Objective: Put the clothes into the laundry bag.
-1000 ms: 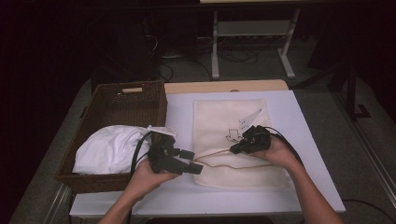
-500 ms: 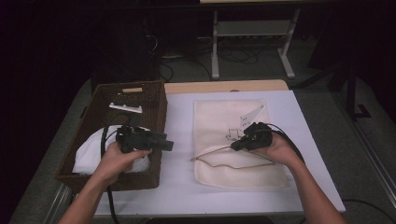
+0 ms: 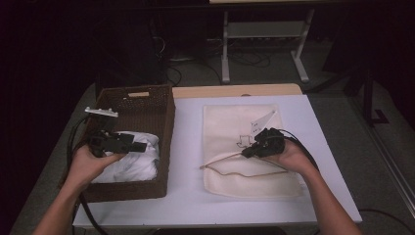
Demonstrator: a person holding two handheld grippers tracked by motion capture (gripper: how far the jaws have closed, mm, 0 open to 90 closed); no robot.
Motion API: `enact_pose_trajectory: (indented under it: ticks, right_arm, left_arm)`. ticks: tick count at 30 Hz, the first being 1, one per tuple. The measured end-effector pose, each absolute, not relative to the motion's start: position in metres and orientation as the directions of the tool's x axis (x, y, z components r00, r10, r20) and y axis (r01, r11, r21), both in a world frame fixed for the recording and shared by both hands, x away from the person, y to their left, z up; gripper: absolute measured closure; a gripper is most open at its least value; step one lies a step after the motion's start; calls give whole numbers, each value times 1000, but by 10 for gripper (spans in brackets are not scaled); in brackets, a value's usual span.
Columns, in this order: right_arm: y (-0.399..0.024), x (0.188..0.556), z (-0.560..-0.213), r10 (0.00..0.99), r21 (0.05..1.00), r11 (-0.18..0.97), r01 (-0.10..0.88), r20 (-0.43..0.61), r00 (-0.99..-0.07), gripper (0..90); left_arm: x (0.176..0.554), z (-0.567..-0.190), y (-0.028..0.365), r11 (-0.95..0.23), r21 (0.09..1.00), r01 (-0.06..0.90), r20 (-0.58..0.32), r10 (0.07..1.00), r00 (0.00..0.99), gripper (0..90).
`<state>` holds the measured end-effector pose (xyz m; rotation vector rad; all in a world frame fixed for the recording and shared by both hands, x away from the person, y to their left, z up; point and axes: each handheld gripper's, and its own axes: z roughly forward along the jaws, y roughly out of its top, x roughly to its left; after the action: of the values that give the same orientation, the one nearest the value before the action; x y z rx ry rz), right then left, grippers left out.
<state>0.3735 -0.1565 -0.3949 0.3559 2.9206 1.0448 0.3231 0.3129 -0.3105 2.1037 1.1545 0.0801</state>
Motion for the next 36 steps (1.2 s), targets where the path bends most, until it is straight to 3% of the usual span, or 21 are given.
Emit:
enact_pose_trajectory:
  ticks: [5,7,8,10,11,16,22,31,36]
  right_arm:
    - [-153,376,-396,221,623,754,209,60,-973,880]
    - [-152,377,-397,220,620,757,208,59,-974,880]
    - [-151,378,-398,218,619,757,207,60,-974,880]
    - [-150,378,-398,219,613,761,210,61,-974,880]
    - [-149,378,-399,217,611,765,207,59,-975,880]
    - [-149,381,-400,224,612,761,217,67,-972,880]
    - [-146,381,-399,220,607,766,212,63,-973,880]
    - [-144,385,-397,223,613,761,213,61,-973,879]
    - [-143,385,-398,229,607,764,218,61,-971,878]
  left_arm:
    - [319,-323,332,-391,546,741,-94,850,518,202]
    - [318,-325,335,-388,537,749,-64,866,495,215]
    - [317,-329,340,-370,520,770,1,902,432,203]
    - [317,-331,344,-347,521,780,-1,914,407,192]
    - [316,-333,346,-358,502,788,39,919,393,207]
    - [319,-344,344,-361,431,827,-5,916,402,153]
    - [340,-365,337,-385,256,887,-105,901,421,136]
    - [365,-385,327,-403,158,901,-150,892,426,154]
    - [366,-393,332,-428,190,884,-124,882,454,395]
